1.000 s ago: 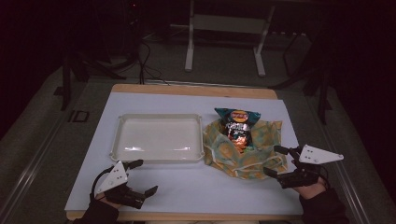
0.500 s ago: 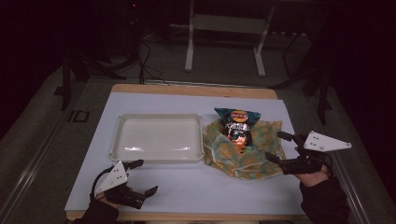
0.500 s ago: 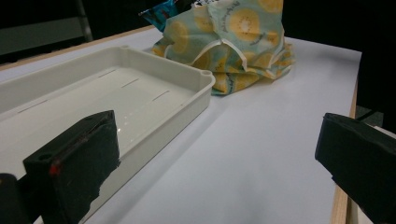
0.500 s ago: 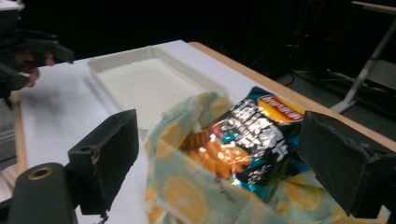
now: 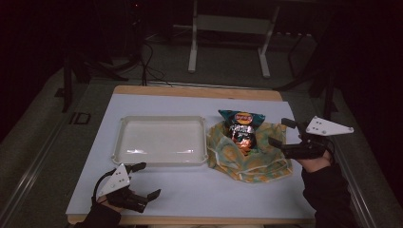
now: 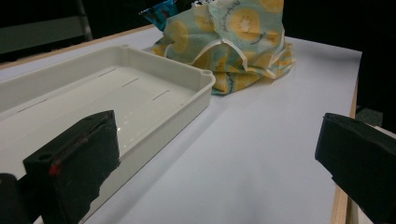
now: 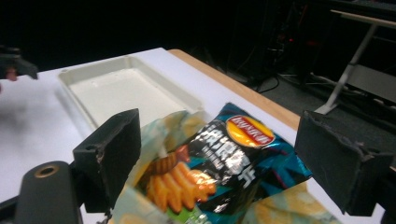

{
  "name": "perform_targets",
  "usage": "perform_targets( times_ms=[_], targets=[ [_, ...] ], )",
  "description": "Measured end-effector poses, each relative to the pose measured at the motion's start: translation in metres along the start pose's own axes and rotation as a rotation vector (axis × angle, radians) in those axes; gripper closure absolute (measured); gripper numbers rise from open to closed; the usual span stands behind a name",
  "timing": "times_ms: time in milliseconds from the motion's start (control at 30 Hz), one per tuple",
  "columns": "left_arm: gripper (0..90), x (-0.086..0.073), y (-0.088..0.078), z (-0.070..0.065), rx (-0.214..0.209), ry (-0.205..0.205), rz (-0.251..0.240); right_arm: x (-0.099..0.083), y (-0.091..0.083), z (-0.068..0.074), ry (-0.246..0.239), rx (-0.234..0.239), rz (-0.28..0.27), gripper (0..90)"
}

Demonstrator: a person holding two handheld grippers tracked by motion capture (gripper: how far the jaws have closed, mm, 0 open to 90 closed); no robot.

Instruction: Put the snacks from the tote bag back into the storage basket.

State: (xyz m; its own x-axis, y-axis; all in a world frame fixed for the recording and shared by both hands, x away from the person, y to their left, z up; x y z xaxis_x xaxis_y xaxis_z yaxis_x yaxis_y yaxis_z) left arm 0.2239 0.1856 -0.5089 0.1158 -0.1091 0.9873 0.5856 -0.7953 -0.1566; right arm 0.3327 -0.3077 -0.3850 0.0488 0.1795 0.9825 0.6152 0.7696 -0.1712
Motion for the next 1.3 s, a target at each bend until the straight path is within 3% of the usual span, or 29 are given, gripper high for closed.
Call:
perform_targets(
  times_ms=[433, 767, 1000, 1300],
  targets=[
    [0.3, 0.000, 0.001, 0.000, 0.000, 0.001, 0.002, 0.006, 0.023, -0.032, 0.005, -0.025, 0.013, 14.7],
    [0.3, 0.000, 0.001, 0.000, -0.003, 0.003, 0.008, -0.003, 0.037, -0.055, 0.041, -0.034, 0.035, 15.5],
    [0.3, -0.001, 0.002, 0.000, -0.009, 0.004, 0.011, -0.017, 0.051, -0.068, 0.052, -0.047, 0.084, 20.6],
    [0.3, -0.001, 0.002, -0.001, -0.012, 0.006, 0.013, -0.036, 0.062, -0.081, 0.054, -0.045, 0.109, 35.1]
  ],
)
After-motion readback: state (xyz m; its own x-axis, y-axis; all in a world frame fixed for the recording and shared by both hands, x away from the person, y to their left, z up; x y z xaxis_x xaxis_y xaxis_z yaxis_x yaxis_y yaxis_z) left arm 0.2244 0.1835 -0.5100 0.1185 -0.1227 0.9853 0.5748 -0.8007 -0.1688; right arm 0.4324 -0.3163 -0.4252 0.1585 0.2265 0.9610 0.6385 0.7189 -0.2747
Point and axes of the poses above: each handheld gripper's, and its own axes: y roughly forward along the jaws, x roughly out of its top, z roughly to its left, the point moved 2 cm from there along y, roughly forward along the jaws, and after that the axes turned 10 degrees about -z, right-handed, at the moved point
